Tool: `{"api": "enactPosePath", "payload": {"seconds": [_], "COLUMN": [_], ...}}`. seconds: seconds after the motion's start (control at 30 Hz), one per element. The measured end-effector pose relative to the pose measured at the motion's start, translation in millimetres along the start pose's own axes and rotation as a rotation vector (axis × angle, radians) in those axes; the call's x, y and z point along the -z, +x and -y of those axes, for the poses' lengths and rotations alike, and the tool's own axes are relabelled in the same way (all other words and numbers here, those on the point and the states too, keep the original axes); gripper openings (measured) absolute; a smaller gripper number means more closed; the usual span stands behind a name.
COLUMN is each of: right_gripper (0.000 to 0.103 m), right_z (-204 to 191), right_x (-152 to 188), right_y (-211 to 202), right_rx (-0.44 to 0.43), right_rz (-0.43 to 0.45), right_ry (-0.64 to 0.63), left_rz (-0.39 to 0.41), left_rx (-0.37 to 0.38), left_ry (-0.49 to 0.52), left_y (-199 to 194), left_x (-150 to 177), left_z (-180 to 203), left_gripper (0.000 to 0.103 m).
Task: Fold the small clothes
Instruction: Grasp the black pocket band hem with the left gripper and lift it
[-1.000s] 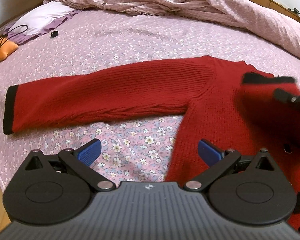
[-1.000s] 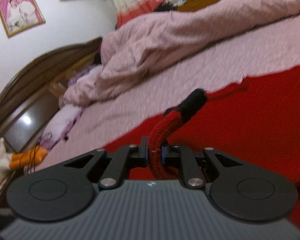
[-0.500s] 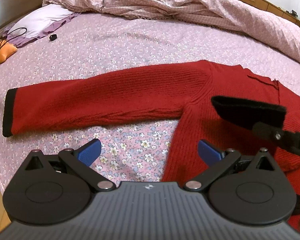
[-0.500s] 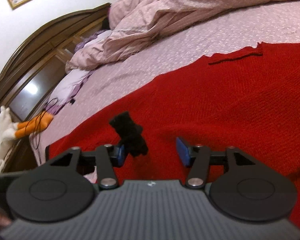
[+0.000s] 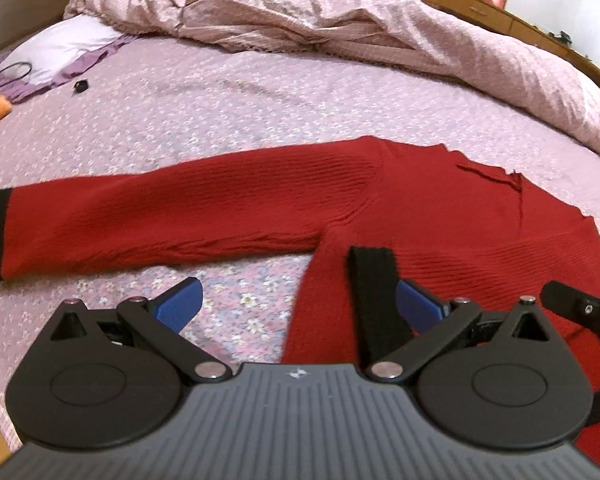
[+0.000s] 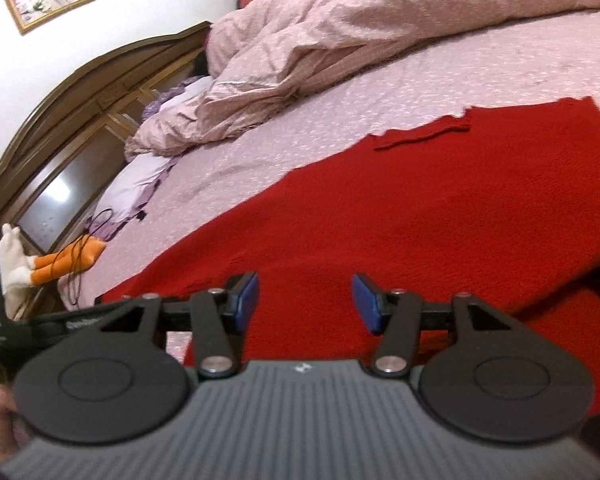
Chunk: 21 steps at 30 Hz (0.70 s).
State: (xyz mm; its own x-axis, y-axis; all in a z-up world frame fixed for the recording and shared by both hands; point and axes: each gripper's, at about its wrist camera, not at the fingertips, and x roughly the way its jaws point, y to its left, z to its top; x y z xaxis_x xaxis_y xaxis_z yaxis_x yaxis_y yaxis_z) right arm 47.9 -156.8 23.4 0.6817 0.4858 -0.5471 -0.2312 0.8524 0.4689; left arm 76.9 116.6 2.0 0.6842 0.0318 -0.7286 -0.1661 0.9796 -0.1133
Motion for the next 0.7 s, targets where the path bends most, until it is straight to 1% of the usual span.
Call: {"api": "enactPosePath", "payload": {"seconds": [0.07, 0.13, 0.23, 0.3, 0.4, 0.5, 0.6, 0.67, 0.7], "right_gripper": [0.056, 0.056, 0.056, 0.056, 0.056, 0.056, 0.056, 0.056, 0.056], "right_z": [6.4, 12.8, 26.4, 36.5, 53.7, 72.4, 87.3, 96.0, 100.3], "right_x": [1.0, 2.6, 4.8, 6.4, 8.1, 9.3, 10.4, 10.5, 11.1], "right_y": [-2.7, -4.9, -9.5, -13.4, -19.6, -26.8, -32.9, -35.5, -36.4], "right_rx": [0.04, 0.079, 0.112, 0.136, 0.179, 0.214, 0.248, 0.268, 0.278], "right_rz": [-0.002, -0.005, -0.006, -0.003, 0.01, 0.029, 0.047, 0.055, 0.058], "right_ry": [0.005, 0.015, 0.047, 0.071, 0.113, 0.161, 0.195, 0.214, 0.224], "left_rz": [-0.002, -0.004, -0.003, -0.004, -0.013, -0.048, -0.075, -0.068, -0.059], "left_rx": [0.004, 0.023, 0.053, 0.071, 0.078, 0.065, 0.075, 0.076, 0.076], "left_ry": [0.014, 0.027, 0.071, 0.114, 0.163, 0.14, 0.111, 0.122, 0.131], "left_y": [2.8, 7.2, 15.4, 22.3, 35.6, 52.2, 65.9, 69.8, 70.4], "left_x": [0.0, 0.6, 2.0, 2.3, 1.8, 0.8, 1.1, 2.8, 4.2], "left_z": [5.8, 12.1, 24.1, 34.0, 46.2, 48.8, 47.6, 47.5, 47.7], "left_gripper": [0.103, 0.103, 0.103, 0.099, 0.095, 0.094, 0.094, 0.094, 0.092]}}
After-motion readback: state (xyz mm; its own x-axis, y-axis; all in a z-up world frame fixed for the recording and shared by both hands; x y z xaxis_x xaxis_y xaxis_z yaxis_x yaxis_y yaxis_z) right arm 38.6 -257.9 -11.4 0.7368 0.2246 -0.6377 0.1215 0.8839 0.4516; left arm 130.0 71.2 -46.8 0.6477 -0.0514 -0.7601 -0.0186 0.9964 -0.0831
